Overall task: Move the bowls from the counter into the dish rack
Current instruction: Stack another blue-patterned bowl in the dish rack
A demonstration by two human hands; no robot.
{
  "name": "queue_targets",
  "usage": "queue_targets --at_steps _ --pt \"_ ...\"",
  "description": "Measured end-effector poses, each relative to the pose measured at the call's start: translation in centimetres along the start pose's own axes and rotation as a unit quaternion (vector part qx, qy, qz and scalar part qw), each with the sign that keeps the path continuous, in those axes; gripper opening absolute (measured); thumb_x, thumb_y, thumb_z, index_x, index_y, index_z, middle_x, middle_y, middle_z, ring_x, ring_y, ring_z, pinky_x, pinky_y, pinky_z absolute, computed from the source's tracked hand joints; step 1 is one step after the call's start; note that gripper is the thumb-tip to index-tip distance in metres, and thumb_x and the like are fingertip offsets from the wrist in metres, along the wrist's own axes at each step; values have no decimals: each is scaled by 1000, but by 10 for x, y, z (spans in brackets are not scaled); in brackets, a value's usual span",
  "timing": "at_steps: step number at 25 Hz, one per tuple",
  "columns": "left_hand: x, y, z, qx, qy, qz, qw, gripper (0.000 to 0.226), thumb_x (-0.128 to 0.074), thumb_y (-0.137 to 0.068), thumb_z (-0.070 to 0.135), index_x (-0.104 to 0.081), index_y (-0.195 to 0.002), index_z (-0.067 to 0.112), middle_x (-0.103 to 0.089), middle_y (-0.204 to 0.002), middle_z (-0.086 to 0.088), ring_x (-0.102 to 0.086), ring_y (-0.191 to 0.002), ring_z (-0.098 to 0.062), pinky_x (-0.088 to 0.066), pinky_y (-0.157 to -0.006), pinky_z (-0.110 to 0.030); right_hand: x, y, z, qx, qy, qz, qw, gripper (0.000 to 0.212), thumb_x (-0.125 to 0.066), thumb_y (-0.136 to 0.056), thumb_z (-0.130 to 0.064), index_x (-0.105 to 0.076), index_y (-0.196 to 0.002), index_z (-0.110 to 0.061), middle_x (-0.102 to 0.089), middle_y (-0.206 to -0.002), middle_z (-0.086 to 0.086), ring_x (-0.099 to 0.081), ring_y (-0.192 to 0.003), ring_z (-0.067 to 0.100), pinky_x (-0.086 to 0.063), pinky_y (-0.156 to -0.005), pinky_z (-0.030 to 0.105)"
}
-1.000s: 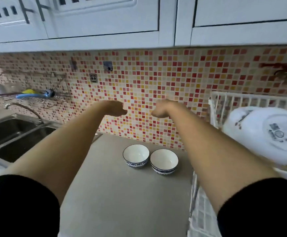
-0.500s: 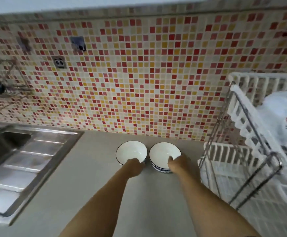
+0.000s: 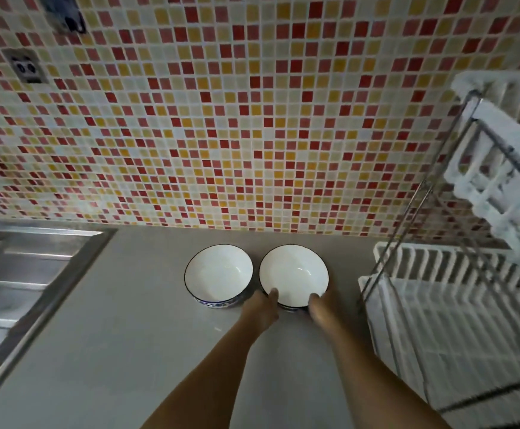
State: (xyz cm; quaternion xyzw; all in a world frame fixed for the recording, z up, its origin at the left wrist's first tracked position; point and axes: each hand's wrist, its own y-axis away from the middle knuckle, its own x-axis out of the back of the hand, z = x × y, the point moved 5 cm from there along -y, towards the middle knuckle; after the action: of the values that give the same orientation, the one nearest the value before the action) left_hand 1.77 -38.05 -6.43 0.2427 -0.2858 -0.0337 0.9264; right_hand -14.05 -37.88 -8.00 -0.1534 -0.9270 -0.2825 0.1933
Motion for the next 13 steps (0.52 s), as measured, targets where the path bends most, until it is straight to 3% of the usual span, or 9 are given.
queue_targets --at_steps 2,4,7,10,13 --pt "5 2 5 4 -14 -3 1000 44 -40 -95 37 -50 -119 1 -61 -120 -25 -62 -108 -39 -53 -92 -46 9 20 -9 22 -16 -20 999 43 -36 -87 2 -43 -129 -5 -51 -120 14 -64 -81 36 -58 -48 30" --pt "20 9 15 -17 -41 6 999 51 -41 -94 40 -45 -127 2 -58 -125 -24 -59 -111 -40 -50 -95 -46 17 34 -15 17 -73 -44 996 45 -29 -89 5 -39 -132 -3 -52 -124 17 -65 -70 29 -53 -40 22" --pt "53 31 42 -53 1 31 998 54 -37 -95 45 -43 -130 4 -56 -128 -21 -56 -114 -38 -51 -94 -42 32 50 -42 45 -101 -76 991 48 -32 -88 2 -35 -135 -10 -49 -130 16 -64 -90 33 -57 -47 27" --pt "99 63 73 -95 84 101 987 44 -34 -99 34 -41 -132 7 -54 -130 -21 -57 -108 -36 -55 -85 -43 48 86 -91 140 -37 -75 987 47 -36 -91 -7 -31 -137 -14 -52 -127 13 -58 -104 33 -58 -79 43" --pt "146 108 95 -144 130 99 976 41 -34 -99 22 -32 -140 20 -48 -130 -8 -51 -113 -33 -54 -85 -51 70 136 -134 279 24 -58 958 41 -38 -96 -11 -30 -136 -16 -53 -131 9 -54 -115 29 -48 -90 33"
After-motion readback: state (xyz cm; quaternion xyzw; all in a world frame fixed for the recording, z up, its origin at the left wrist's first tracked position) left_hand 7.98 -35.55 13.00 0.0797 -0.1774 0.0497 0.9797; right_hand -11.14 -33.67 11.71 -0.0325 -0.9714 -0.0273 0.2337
